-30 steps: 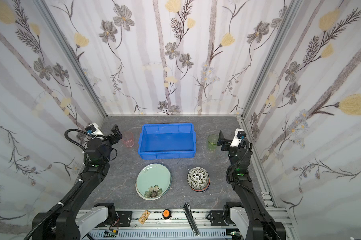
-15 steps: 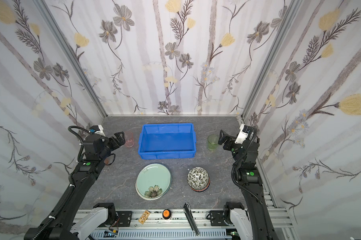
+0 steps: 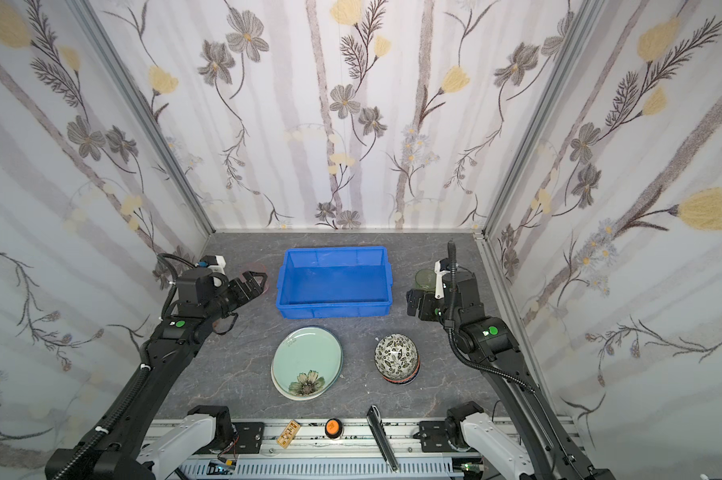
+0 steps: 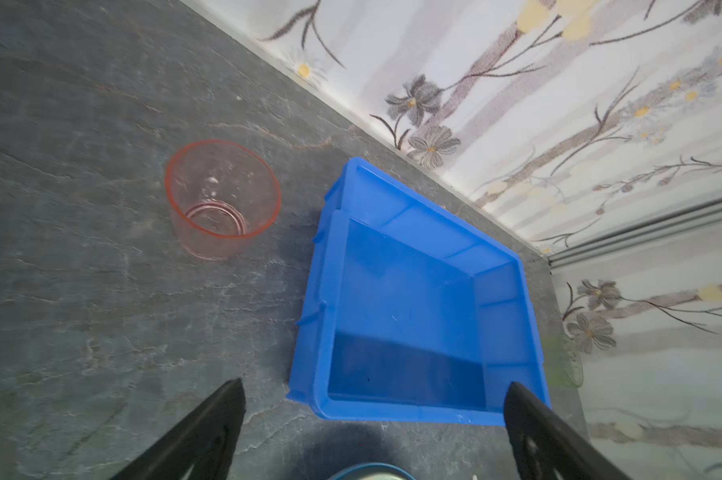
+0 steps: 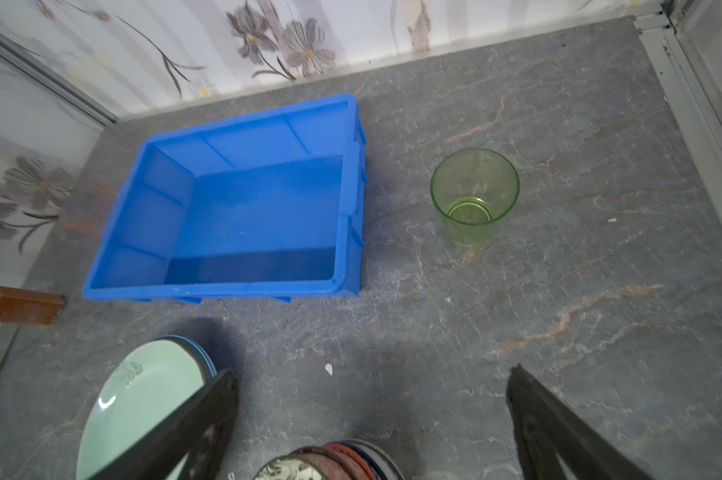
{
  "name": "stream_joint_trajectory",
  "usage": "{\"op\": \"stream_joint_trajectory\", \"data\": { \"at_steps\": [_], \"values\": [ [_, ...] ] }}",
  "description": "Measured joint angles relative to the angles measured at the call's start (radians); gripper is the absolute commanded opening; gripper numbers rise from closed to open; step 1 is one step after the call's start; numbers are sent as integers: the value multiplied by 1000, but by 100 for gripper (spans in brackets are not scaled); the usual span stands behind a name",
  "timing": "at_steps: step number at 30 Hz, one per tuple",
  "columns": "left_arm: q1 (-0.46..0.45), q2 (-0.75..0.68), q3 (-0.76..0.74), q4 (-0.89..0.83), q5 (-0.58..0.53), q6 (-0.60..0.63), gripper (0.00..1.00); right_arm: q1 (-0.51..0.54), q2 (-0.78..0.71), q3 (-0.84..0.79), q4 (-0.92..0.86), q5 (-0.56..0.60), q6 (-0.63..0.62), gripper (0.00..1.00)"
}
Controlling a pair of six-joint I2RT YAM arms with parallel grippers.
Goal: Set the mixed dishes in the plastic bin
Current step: 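Move the right gripper over the leaf-pattern bowl stack while the left gripper moves toward it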
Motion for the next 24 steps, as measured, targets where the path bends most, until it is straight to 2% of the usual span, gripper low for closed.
{"op": "stream_joint_trajectory", "data": {
  "at_steps": [5,11,17,24],
  "values": [
    [-137,-18,0,-13,6,-48,100,134,21,-24,-120,125,67,91],
    [-276,-16,-2,-13,-8,-85,100,248,64,-73,-191,201,152,80],
    [-336,-13,-14,-13,-27,-100,100,316,65,-100,-204,229,219,72],
    [-356,-22,-38,-14,-32,-100,100,363,62,-98,-215,233,261,61]
  ]
}}
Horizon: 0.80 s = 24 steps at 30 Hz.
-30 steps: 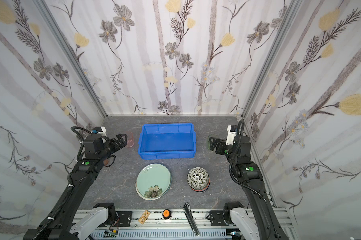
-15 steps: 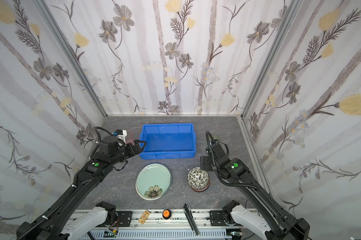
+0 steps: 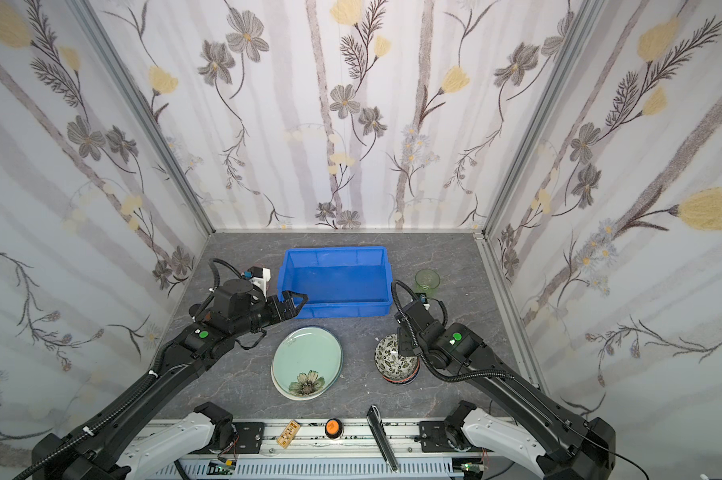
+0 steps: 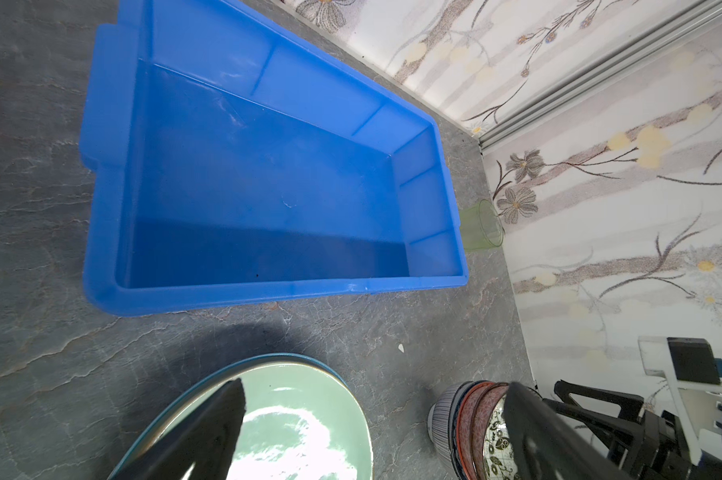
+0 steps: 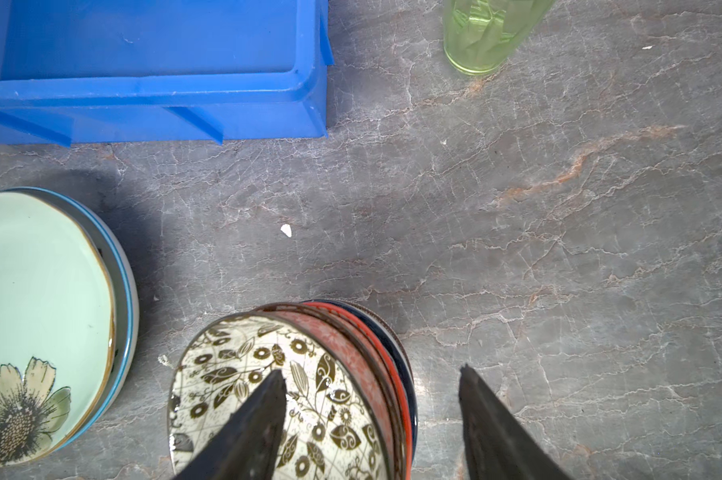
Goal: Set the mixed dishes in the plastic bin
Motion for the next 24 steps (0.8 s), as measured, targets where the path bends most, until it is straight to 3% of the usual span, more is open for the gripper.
{"op": "stream_joint_trajectory", "data": {
  "at_steps": [24],
  "values": [
    [-10,1,-54,0,-10,1,100,27,-3,-42,-28,-2,33,37]
  ]
}}
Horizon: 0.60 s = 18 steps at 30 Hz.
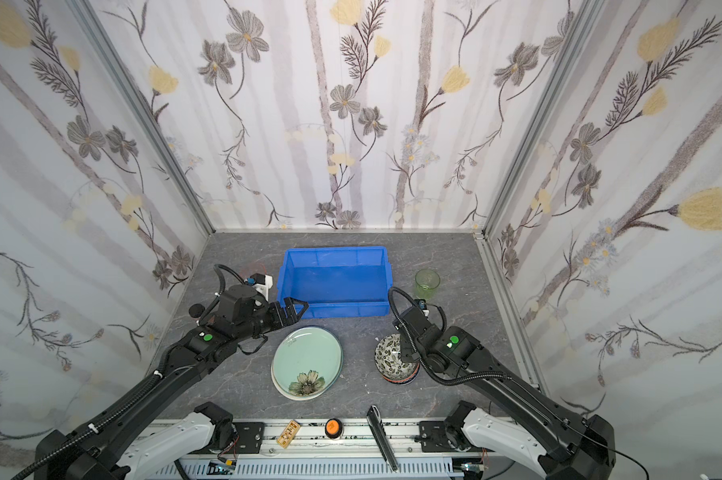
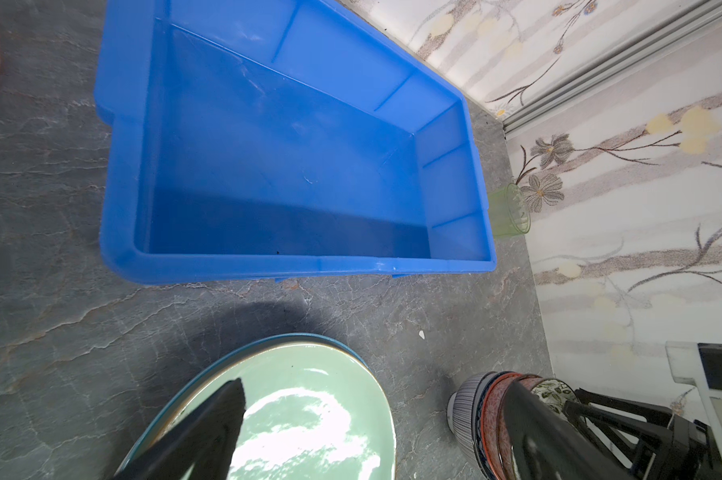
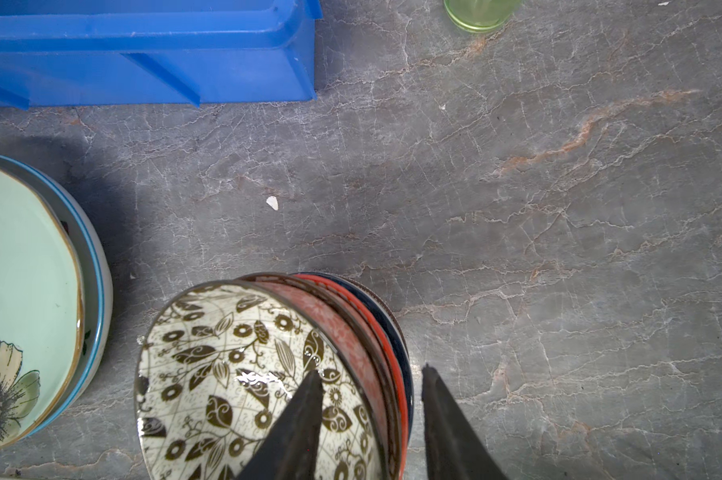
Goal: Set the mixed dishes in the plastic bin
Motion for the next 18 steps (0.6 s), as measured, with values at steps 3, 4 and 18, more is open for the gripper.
{"op": "stream_joint_trajectory", "data": {
  "at_steps": [3,4,18],
  "values": [
    [-3,2,-2,0,0,0,100,0,1,-8,0,0,0,34],
    [-4,2,-3,1,0,0,100,0,1,-9,0,0,0,33],
    [-12,5,-21,0,-12,-17,100,3,0,-16,-1,-3,-2,17]
  ]
}}
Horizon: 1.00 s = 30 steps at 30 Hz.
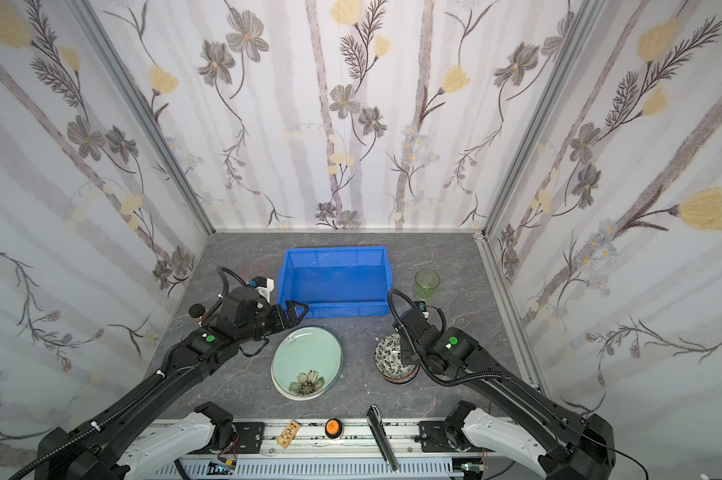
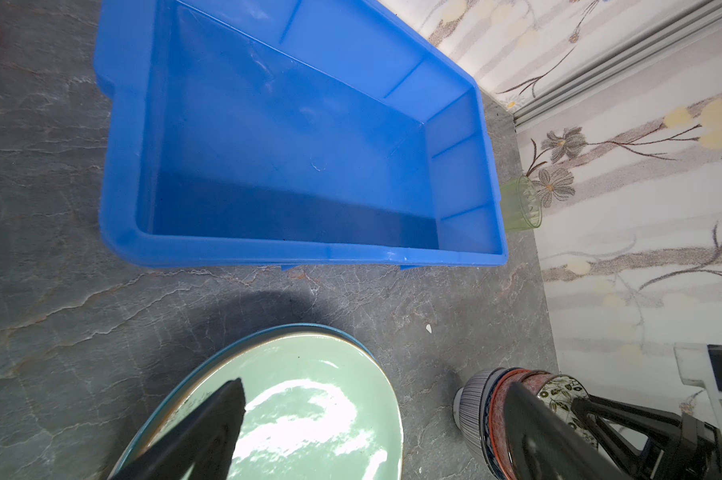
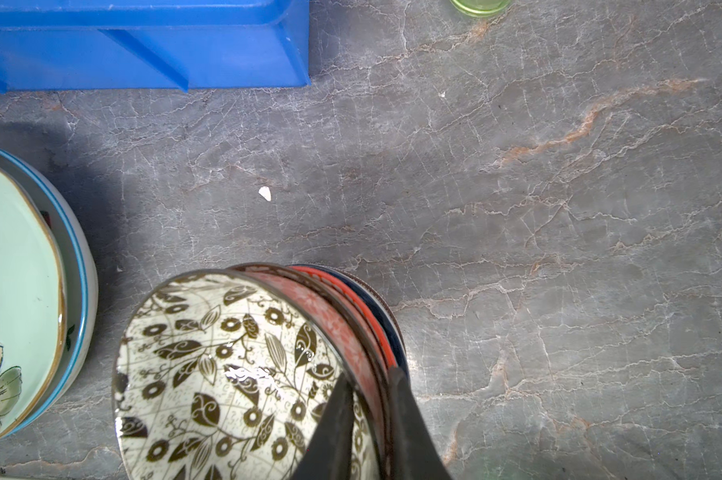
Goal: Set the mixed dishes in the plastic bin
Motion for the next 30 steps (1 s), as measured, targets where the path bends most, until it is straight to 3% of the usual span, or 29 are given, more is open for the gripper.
{"op": "stream_joint_trajectory", "data": {
  "at_steps": [30],
  "values": [
    [-27,98,27,1,-40,-13,100,2,-28,5,-19,-14,-14,5]
  ]
}}
